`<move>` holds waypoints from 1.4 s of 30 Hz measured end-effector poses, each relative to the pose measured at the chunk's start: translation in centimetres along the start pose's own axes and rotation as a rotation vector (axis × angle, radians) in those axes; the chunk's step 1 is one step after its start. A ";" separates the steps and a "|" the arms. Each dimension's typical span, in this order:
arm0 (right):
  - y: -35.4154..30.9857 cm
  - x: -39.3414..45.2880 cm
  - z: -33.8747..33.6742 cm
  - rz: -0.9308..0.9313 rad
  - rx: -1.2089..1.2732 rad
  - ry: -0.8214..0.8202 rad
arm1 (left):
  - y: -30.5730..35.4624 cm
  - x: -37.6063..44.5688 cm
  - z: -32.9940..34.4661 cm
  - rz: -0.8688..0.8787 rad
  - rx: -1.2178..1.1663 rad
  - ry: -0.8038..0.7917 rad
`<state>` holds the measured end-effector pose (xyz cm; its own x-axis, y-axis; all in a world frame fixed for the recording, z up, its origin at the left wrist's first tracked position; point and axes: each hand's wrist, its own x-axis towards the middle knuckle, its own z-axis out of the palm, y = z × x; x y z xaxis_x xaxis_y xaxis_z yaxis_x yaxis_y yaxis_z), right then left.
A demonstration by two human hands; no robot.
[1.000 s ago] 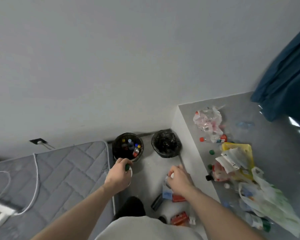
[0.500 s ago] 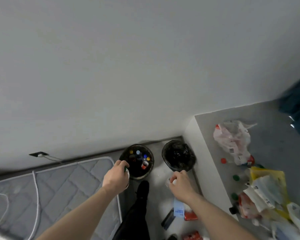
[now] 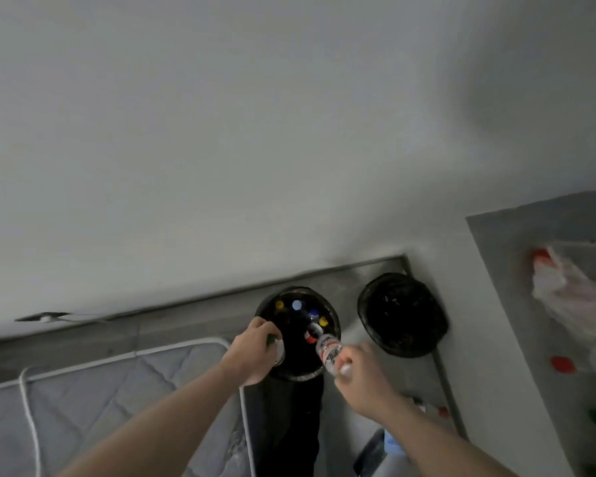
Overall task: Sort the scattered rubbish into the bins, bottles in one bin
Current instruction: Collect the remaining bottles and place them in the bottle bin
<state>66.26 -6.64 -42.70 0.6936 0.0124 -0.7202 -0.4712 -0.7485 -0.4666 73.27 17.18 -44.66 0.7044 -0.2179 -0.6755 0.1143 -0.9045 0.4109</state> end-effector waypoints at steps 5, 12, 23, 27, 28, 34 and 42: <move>1.5 6.6 4.1 0.019 0.008 -0.034 | -3.2 6.5 4.1 -0.011 0.002 -0.032; 4.0 13.8 9.8 0.019 -0.008 -0.091 | -6.5 13.6 10.3 -0.035 -0.035 -0.067; 4.7 21.3 17.6 0.142 0.239 -0.138 | -12.1 19.6 16.4 -0.077 0.014 -0.178; 4.4 23.3 19.7 0.178 0.278 -0.160 | -13.3 21.1 16.7 -0.090 0.033 -0.221; 4.4 23.7 20.0 0.183 0.274 -0.166 | -13.6 21.3 16.6 -0.097 0.039 -0.239; 4.7 23.7 20.8 0.250 0.299 -0.278 | -14.1 21.2 16.4 -0.075 0.081 -0.337; 3.1 17.9 17.4 0.226 0.285 -0.215 | -12.2 17.2 14.1 -0.105 0.111 -0.321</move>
<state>67.72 2.81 -66.02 0.4407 0.0294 -0.8971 -0.7511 -0.5352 -0.3865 74.16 19.34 -69.94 0.4346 -0.2100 -0.8758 0.0849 -0.9586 0.2720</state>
